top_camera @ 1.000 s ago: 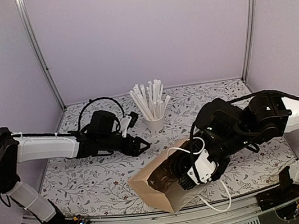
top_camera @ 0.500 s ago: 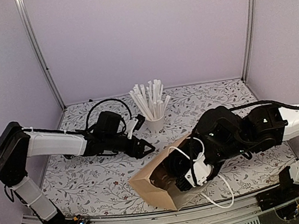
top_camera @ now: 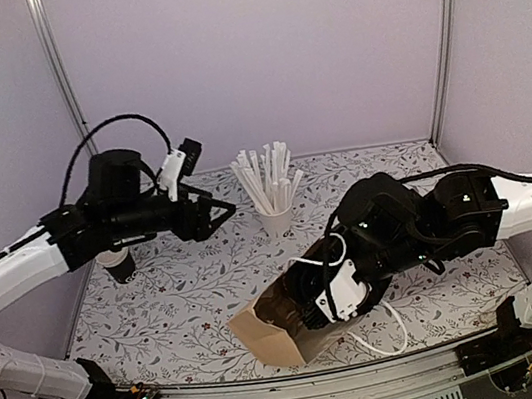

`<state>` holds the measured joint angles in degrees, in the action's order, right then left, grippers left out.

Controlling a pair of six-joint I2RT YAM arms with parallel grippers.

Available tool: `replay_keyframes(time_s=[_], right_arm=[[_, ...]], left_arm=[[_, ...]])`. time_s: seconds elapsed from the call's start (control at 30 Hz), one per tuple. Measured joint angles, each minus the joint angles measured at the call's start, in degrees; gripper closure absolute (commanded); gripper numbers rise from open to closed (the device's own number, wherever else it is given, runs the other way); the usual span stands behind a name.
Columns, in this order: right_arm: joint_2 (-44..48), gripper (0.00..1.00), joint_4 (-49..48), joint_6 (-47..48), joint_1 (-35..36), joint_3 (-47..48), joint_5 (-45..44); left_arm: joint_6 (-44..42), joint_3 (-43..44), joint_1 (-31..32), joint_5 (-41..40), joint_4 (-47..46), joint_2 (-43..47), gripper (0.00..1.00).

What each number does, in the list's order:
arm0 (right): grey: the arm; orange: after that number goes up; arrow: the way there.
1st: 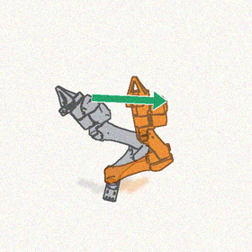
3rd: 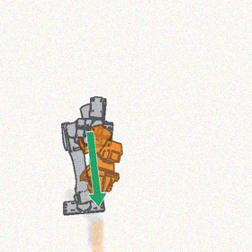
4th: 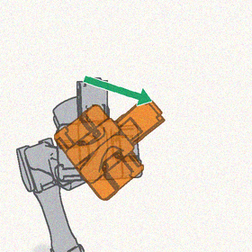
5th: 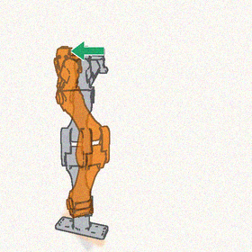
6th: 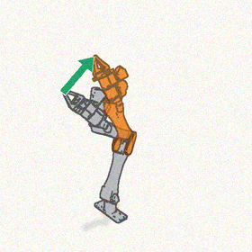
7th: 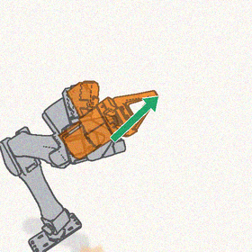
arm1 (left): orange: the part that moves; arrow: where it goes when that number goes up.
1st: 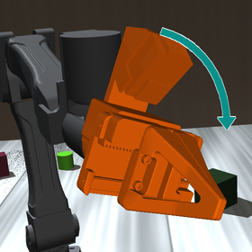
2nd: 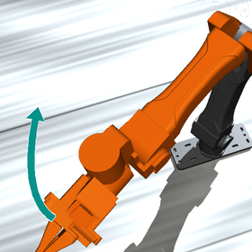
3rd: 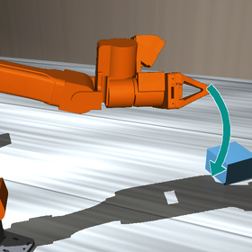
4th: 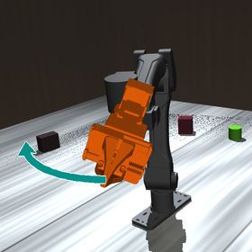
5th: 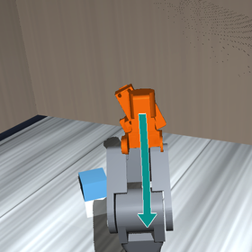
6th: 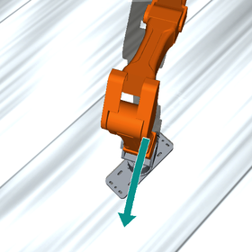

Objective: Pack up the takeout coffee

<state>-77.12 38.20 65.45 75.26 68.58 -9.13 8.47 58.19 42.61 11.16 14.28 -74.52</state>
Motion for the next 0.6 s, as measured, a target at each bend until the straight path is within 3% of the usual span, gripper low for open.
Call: replay_keyframes(time_s=[0.13,0.27,0.47,0.6], right_arm=[[-0.37,0.74,1.20,-1.33,-0.02,1.57,0.31],[-1.90,0.74,2.51,-3.30,-0.98,3.56,1.49],[-5.44,0.74,4.44,-6.62,-3.19,8.33,3.74],[-5.75,0.74,4.98,-7.76,-3.43,8.81,4.15]], left_arm=[[-1.92,6.49,5.29,-0.83,4.81,12.90,0.19],[-3.23,10.97,14.95,-0.79,10.78,17.29,0.17],[-4.72,16.41,29.09,-6.99,18.80,11.39,0.23],[-6.36,19.89,33.73,-13.81,21.73,3.93,0.32]])
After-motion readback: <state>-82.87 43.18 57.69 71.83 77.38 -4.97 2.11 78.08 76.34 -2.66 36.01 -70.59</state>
